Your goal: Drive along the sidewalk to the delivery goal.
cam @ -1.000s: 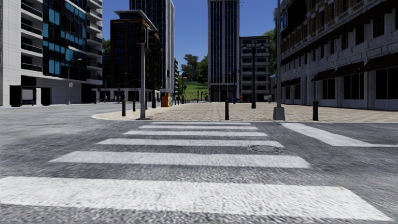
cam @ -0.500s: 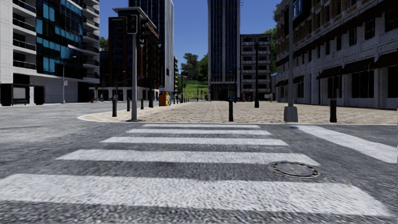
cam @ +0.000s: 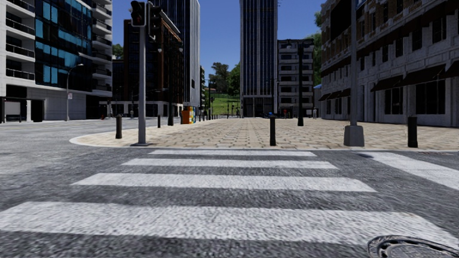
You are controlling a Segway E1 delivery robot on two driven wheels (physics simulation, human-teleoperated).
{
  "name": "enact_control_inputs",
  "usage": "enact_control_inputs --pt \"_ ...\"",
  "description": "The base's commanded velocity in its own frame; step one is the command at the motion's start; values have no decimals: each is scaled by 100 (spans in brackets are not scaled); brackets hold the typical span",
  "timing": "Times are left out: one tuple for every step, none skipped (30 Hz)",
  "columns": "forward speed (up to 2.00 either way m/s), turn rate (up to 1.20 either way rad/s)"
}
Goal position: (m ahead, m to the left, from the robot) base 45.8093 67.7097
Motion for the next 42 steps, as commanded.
enact_control_inputs --pt "200 0" --pt "200 10" --pt "200 39" --pt "200 58" --pt "200 9" --pt "200 9" --pt "200 0" --pt "200 0" --pt "200 0" --pt "200 0" --pt "200 0" --pt "200 0" --pt "200 0" --pt "200 0" --pt "200 0" --pt "200 0" --pt "200 0" --pt "200 0" --pt "200 0" --pt "200 0" --pt "200 0" --pt "200 0" --pt "200 0" --pt "200 0" --pt "200 0" --pt "200 0" --pt "200 0" --pt "200 0" --pt "200 0" --pt "200 0" --pt "200 0" --pt "200 0" --pt "200 0" --pt "200 0" --pt "200 0" --pt "200 0" --pt "200 0" --pt "200 0" --pt "200 0" --pt "200 0" --pt "200 0" --pt "200 0"
